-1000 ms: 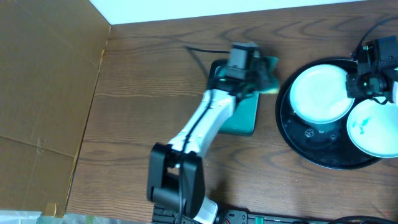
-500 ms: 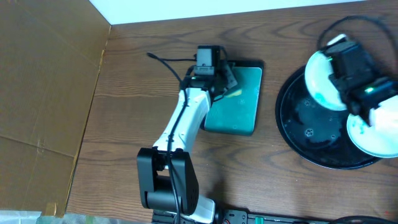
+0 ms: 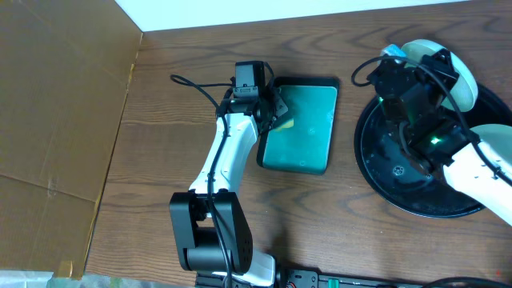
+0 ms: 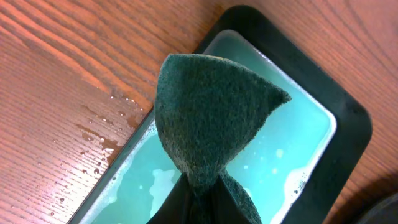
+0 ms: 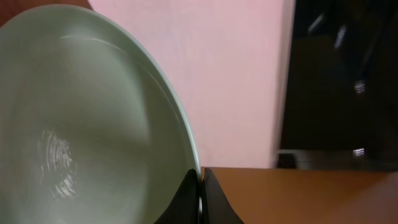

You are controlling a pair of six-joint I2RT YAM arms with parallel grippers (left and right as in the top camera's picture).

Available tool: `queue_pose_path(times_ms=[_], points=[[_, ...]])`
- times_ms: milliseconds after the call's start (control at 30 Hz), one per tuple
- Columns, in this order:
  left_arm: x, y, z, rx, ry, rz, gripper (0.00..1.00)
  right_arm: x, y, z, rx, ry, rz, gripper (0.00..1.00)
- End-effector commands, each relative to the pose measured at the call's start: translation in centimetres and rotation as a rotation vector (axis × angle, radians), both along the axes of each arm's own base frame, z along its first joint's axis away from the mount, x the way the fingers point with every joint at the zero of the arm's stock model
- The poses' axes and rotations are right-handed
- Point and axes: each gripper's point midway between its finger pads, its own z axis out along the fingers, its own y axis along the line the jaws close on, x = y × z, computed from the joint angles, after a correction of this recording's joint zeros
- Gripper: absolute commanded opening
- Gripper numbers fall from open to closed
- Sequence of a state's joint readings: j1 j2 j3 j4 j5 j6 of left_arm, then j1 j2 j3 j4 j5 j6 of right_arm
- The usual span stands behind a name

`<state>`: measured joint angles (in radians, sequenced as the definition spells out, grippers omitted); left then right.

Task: Clean dirty plates on tray and stack at the side
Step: 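Lift the scrubbed plate with the right gripper and carry it right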

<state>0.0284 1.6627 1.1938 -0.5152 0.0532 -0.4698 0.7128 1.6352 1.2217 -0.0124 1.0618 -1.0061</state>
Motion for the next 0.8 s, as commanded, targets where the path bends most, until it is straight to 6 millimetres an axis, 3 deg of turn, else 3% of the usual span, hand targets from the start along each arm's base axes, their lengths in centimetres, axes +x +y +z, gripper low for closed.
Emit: queue_pose_path(times_ms=[0, 267, 333, 433, 467, 633, 767], points=[[0.0, 0.4, 0.1, 0.017, 0.000, -0.004, 0.07, -0.7, -0.1, 2.2, -0.149, 0.006, -0.003, 0.01], [-0.1, 0.4, 0.1, 0.017, 0.001, -0.004, 0.07, -0.8, 0.3, 1.6, -0.095, 0.003, 0.008, 0.01], [0.0, 0.4, 0.1, 0.017, 0.001, -0.004, 0.07, -0.7, 0.4, -0.2, -0.020, 0.047, 0.035, 0.01], [-0.1, 0.4, 0.1, 0.017, 0.001, -0.004, 0.07, -0.7, 0.9, -5.4, 0.156, 0.244, 0.145, 0.01], [-0.1, 0.4, 0.1, 0.017, 0.001, -0.004, 0.07, -0.5, 0.8, -6.1, 0.241, 0.263, 0.145, 0.01], [-0.1, 0.4, 0.1, 0.017, 0.001, -0.004, 0.07, 2.1, -3.9, -5.1, 0.619, 0.112, -0.049, 0.01], [-0.1, 0.4, 0.1, 0.017, 0.001, -0.004, 0.07, 3.3, -5.8, -5.3, 0.925, 0.170, -0.019, 0.01]])
